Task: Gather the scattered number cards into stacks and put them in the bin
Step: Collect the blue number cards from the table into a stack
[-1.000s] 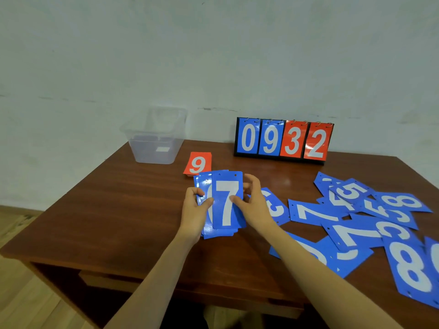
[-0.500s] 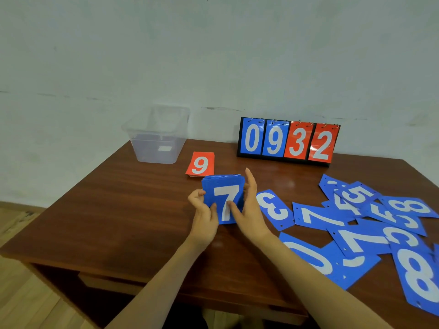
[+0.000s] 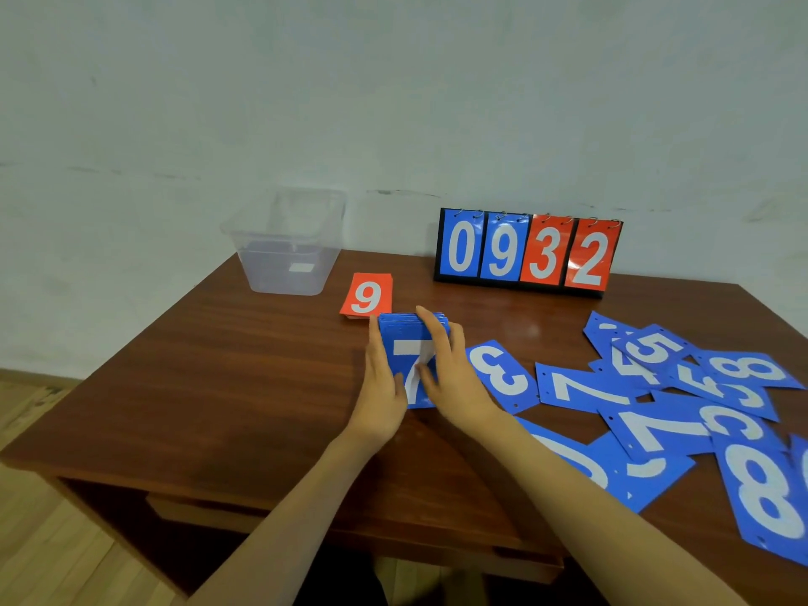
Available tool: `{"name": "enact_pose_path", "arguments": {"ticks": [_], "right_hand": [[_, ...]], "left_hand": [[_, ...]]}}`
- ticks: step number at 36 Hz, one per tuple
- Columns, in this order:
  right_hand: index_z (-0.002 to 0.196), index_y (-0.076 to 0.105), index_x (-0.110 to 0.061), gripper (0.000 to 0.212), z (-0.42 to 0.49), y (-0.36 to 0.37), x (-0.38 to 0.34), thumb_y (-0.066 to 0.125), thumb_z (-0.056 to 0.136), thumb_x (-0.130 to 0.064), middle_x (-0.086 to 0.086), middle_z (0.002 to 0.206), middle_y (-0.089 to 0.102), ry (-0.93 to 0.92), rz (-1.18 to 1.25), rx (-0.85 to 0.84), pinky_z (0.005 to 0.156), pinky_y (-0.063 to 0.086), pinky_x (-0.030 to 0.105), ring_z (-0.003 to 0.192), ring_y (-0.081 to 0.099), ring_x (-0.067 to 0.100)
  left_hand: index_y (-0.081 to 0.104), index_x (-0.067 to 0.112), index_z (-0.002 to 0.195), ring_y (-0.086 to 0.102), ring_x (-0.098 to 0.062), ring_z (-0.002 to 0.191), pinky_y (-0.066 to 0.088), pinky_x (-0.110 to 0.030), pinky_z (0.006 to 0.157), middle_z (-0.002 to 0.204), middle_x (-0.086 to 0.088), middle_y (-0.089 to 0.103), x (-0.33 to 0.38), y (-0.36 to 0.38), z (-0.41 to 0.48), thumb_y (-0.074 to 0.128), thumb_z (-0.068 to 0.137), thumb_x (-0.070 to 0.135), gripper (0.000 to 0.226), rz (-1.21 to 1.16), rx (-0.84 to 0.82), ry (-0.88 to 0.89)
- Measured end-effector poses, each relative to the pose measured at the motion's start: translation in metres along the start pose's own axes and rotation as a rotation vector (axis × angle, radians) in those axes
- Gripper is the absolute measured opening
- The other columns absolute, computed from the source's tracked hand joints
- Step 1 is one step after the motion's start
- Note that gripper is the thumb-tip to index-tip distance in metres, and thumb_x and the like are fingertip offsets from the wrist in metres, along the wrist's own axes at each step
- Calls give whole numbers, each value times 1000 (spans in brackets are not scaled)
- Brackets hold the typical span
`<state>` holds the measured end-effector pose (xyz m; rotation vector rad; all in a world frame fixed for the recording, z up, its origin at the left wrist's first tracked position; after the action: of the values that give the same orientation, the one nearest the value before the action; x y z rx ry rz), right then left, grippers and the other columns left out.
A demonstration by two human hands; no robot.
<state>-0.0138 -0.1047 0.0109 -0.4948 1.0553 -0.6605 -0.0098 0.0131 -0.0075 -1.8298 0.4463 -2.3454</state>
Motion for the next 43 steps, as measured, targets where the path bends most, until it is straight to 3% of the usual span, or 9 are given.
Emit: {"name": "enact_pose_path", "arguments": {"ticks": [9,14,20,24,27,30,33,38,43], "right_hand": [[148,12,-29,71,4,-9,-8,52,95,-7,1,134,34,-6,99,40,81,48,12,115,40,0],[150,0,-33,80,2,-1,1,50,94,-7,12,126,42,68,-61,-70,78,57,34,98,54,13],[146,-8,-38,79,-4,-3,7,47,97,-10,8,131,45,66,50,6,87,49,23,104,50,6],[139,-19,-47,88,-7,0,11,47,96,-9,8,115,53,77,-15,-8,74,57,33,85,62,16],[135,-25,-50,95,-4,-10,8,47,93,-4,5,111,55,77,35,-33,65,55,28,75,61,14],[138,-28,-43,101,2,-25,13,50,91,0,11,103,59,147,51,-65,71,56,40,79,63,24],[147,-19,-32,94,5,-39,19,52,93,-3,13,114,59,240,93,-169,85,54,44,96,63,27],[151,1,-29,84,6,-59,40,58,92,-9,6,117,53,432,175,-238,84,53,37,100,60,21],[147,24,-22,62,3,-72,55,56,94,-29,8,135,50,519,200,-255,86,52,36,110,58,23]], "left_hand": [[-10,26,149,42,-6,122,47,-24,93,144,1,32,4,3,-1,57,92,15,88,-4,-17,-34],[-8,24,150,44,-11,124,48,-34,99,143,-2,34,1,7,-4,58,92,18,87,69,-38,-38],[2,24,150,46,-7,121,48,-30,95,135,8,40,1,6,-4,67,85,15,92,56,-28,-36],[9,26,148,54,-13,115,52,-26,87,132,1,49,-3,6,-4,57,93,19,73,37,-13,-90],[14,25,147,56,-9,107,52,-14,70,125,4,50,-1,4,-4,55,94,15,67,-14,-9,-102],[18,29,140,57,-11,112,56,-17,72,128,6,48,2,2,-3,55,92,3,66,-107,14,-78],[25,35,127,58,-12,112,58,-27,77,127,6,47,9,7,0,58,90,1,60,-163,-6,-47],[54,25,113,64,-15,98,57,-47,81,126,0,49,11,24,5,54,90,-3,37,-308,-126,-232],[61,12,114,62,-20,101,57,-38,80,126,-8,54,5,37,6,48,88,-13,38,-553,-100,-474]]}}
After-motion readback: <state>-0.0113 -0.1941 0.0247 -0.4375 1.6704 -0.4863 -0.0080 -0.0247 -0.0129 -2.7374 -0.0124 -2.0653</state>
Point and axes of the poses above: each hand's wrist, its own z-axis towards the middle knuckle, its own y-axis out of the palm, x = y × z, the point moved 4 cm from there along z, towards the middle knuckle
